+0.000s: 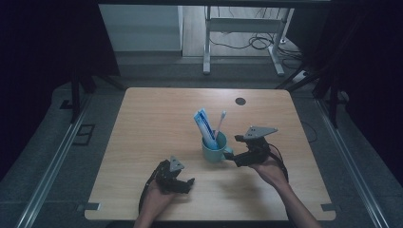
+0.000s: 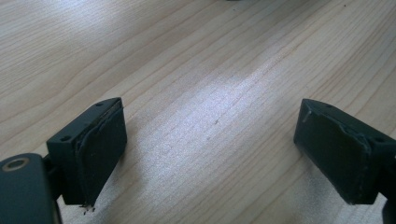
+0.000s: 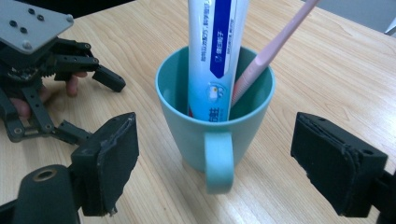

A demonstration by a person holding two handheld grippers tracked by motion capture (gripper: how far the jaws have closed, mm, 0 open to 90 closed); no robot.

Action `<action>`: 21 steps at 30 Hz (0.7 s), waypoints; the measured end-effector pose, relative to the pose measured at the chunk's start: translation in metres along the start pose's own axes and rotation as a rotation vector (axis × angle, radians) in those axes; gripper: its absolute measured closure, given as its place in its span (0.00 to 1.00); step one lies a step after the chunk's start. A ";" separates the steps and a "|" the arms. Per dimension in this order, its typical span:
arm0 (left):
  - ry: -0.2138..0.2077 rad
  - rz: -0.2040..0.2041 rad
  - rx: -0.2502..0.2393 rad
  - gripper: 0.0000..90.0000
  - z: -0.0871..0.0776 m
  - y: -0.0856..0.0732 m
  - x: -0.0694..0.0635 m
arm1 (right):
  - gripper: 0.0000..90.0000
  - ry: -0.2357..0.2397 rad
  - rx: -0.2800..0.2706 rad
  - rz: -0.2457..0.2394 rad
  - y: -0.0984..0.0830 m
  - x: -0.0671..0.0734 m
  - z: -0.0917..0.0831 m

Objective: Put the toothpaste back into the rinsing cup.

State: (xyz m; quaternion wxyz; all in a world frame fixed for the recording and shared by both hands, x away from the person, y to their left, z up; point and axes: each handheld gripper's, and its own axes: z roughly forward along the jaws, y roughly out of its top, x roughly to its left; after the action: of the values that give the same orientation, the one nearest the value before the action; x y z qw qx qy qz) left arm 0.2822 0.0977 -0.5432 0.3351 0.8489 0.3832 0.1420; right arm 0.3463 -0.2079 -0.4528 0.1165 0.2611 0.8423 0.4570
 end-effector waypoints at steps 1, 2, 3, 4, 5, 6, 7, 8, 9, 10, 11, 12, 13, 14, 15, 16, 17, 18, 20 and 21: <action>0.000 0.002 0.001 0.11 0.000 0.000 0.000 | 0.17 -0.003 0.003 0.002 -0.001 0.000 -0.001; 0.000 0.002 0.002 0.11 0.000 0.000 0.000 | 0.17 -0.005 0.003 0.001 -0.002 0.000 -0.002; 0.000 0.002 0.002 0.11 0.000 0.000 0.000 | 0.17 -0.005 0.003 0.001 -0.002 0.000 -0.002; -0.001 0.003 0.002 0.11 0.000 0.000 0.000 | 0.16 -0.008 0.005 -0.001 -0.003 -0.001 -0.003; -0.001 0.003 0.003 0.11 0.000 0.000 0.000 | 0.16 -0.010 0.007 -0.001 -0.004 -0.001 -0.004; -0.001 0.003 0.003 0.11 0.000 0.000 0.000 | 0.16 -0.012 0.008 -0.001 -0.005 -0.001 -0.005; -0.001 0.004 0.003 0.11 0.000 0.000 0.000 | 0.16 -0.013 0.012 -0.001 -0.006 -0.001 -0.005; 0.000 0.004 0.004 0.11 0.000 0.000 0.000 | 0.16 -0.014 0.015 -0.003 -0.006 -0.001 -0.005; 0.000 0.004 0.004 0.11 0.000 0.000 0.000 | 0.16 -0.014 0.015 -0.003 -0.006 -0.001 -0.005; 0.000 0.000 0.000 0.11 0.000 0.000 0.000 | 0.16 -0.017 0.021 -0.005 -0.009 -0.001 -0.006; 0.000 0.000 0.000 0.11 0.000 0.000 0.000 | 0.16 -0.019 0.023 -0.005 -0.010 -0.001 -0.007; 0.000 0.000 0.000 0.11 0.000 0.000 0.000 | 0.16 -0.019 0.023 -0.005 -0.010 -0.001 -0.007; 0.000 0.000 0.000 0.11 0.000 0.000 0.000 | 0.16 -0.019 0.025 -0.005 -0.011 -0.001 -0.007; 0.000 0.000 0.000 0.11 0.000 0.000 0.000 | 0.16 -0.024 0.030 -0.006 -0.013 -0.002 -0.008; 0.000 0.000 0.000 0.11 0.000 0.000 0.000 | 0.16 -0.025 0.030 -0.007 -0.014 -0.002 -0.009; 0.000 0.000 0.000 0.11 0.000 0.000 0.000 | 0.16 -0.025 0.030 -0.007 -0.014 -0.002 -0.009; 0.000 0.000 0.000 0.11 0.000 0.000 0.000 | 0.16 -0.027 0.031 -0.007 -0.015 -0.002 -0.010; 0.000 0.000 0.000 0.11 0.000 0.000 0.000 | 0.16 -0.032 0.030 -0.008 -0.018 -0.002 -0.013; 0.000 0.000 0.000 0.11 0.000 0.000 0.000 | 0.16 -0.035 0.029 -0.010 -0.019 -0.002 -0.014; 0.000 0.000 0.000 0.11 0.000 0.000 0.000 | 0.16 -0.040 0.029 -0.008 -0.021 -0.002 -0.018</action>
State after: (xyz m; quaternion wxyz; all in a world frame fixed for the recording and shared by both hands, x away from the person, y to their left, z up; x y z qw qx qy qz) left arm 0.2822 0.0978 -0.5432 0.3351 0.8489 0.3832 0.1421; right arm 0.3330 -0.2307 -0.4605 0.1314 0.2683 0.8475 0.4387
